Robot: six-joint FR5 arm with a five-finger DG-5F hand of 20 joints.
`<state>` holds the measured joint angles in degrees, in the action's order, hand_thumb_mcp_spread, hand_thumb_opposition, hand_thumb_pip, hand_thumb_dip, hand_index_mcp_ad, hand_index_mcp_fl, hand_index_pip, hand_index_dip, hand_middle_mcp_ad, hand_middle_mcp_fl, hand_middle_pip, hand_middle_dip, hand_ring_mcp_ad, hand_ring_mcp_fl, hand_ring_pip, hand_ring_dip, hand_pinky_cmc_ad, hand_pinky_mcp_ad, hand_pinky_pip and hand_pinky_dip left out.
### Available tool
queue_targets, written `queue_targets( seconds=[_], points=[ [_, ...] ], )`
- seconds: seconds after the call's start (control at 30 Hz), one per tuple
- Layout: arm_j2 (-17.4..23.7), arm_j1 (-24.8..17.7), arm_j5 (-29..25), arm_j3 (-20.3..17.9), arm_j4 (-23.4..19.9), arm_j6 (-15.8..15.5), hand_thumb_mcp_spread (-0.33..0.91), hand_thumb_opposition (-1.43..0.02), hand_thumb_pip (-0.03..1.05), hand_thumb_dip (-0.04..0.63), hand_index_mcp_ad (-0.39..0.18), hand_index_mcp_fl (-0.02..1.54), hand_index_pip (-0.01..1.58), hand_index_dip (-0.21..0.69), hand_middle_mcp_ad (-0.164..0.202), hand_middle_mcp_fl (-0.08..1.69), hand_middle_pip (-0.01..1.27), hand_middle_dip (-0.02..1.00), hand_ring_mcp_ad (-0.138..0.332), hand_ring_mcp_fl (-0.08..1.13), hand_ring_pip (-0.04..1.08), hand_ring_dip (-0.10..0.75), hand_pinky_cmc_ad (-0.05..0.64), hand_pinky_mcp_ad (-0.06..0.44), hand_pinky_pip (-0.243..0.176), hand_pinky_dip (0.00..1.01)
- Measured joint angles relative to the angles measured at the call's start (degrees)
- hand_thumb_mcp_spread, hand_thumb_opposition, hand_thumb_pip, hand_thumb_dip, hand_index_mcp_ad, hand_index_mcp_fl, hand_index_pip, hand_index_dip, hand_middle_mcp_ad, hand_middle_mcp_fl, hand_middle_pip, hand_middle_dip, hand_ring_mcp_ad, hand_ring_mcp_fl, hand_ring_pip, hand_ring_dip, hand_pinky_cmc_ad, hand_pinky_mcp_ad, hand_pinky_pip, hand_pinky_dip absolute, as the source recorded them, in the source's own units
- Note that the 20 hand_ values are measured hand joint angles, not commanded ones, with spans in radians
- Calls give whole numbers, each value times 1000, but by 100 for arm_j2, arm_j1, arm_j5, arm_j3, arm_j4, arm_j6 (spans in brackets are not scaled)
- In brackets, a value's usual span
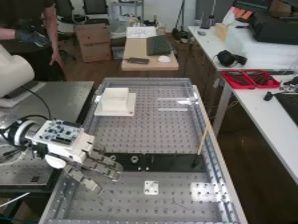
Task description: Grab the smaller nut and place it in the white container
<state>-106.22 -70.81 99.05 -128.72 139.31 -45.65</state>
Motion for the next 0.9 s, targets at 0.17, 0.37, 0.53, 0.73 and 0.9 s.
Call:
queue_targets(
  seconds=[0.17,0.37,0.53,0.73,0.9],
  points=[
    [69,1,24,14,31,-38,499,-942,579,316,-91,288,1522,332,24,180,131,206,87,5,99,87,337,278,3,209],
    [119,-3,49,48,95,-81,499,-941,579,316,-91,288,1522,332,24,180,131,202,87,7,99,87,337,278,3,209],
    [149,-19,69,57,111,-79,499,-941,579,316,-91,284,1522,332,24,194,131,206,84,12,96,87,337,278,3,209],
    [341,-104,126,77,285,-87,499,-941,579,316,-91,284,1524,332,24,194,127,206,84,12,96,87,337,278,3,209],
    [600,-246,242,111,546,-145,499,-941,579,316,-91,284,1524,332,24,194,127,206,84,12,96,87,337,278,3,209]
  ],
)
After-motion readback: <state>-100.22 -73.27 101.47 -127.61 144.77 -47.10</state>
